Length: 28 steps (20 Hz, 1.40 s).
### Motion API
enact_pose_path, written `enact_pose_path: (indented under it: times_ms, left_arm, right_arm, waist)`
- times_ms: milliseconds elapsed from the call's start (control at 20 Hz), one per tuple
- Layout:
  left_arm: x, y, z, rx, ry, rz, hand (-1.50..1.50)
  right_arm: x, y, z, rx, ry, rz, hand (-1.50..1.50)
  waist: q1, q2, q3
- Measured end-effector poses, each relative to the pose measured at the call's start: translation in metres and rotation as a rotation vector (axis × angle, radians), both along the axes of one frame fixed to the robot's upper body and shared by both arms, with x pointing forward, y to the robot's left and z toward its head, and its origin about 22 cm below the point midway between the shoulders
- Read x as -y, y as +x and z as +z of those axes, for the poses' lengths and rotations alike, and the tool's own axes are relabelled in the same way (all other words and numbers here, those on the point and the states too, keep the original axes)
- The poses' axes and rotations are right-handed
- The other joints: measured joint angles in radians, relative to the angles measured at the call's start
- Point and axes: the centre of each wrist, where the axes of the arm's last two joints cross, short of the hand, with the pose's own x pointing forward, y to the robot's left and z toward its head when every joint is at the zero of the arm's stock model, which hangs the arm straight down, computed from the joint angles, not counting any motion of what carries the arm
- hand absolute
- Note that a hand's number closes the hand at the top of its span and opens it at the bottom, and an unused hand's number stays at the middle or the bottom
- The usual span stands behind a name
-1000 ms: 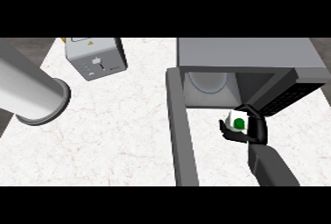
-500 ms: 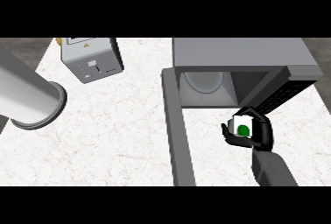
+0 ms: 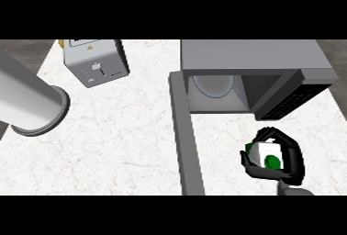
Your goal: Pick up the milk, place it into the microwave and close the microwave
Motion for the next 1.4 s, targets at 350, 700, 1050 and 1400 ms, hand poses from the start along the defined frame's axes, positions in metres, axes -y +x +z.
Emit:
enact_pose_path:
  times_ms: [350, 700, 1050, 1400]
  left_arm:
    - [0.002, -0.001, -0.001, -0.002, -0.019, 0.01, -1.5]
    - [-0.004, -0.003, -0.006, -0.005, -0.008, 0.018, -1.5]
    - [-0.009, -0.005, -0.011, -0.011, 0.0, 0.025, -1.5]
    - [-0.017, -0.004, -0.012, -0.015, -0.002, 0.017, -1.5]
  right_arm:
    - [-0.03, -0.005, 0.029, 0.015, 0.141, 0.061, 1.5]
    - [-0.057, 0.021, 0.05, 0.017, 0.066, 0.041, 1.5]
    - [-0.083, 0.059, 0.053, -0.032, -0.002, 0.011, 1.5]
    - [-0.096, 0.102, 0.036, -0.099, -0.047, -0.058, 1.5]
  waist:
    - [0.01, 0.004, 0.001]
    - [0.019, 0.006, 0.001]
    - [0.025, 0.008, 0.001]
    - [0.036, 0.012, 0.002]
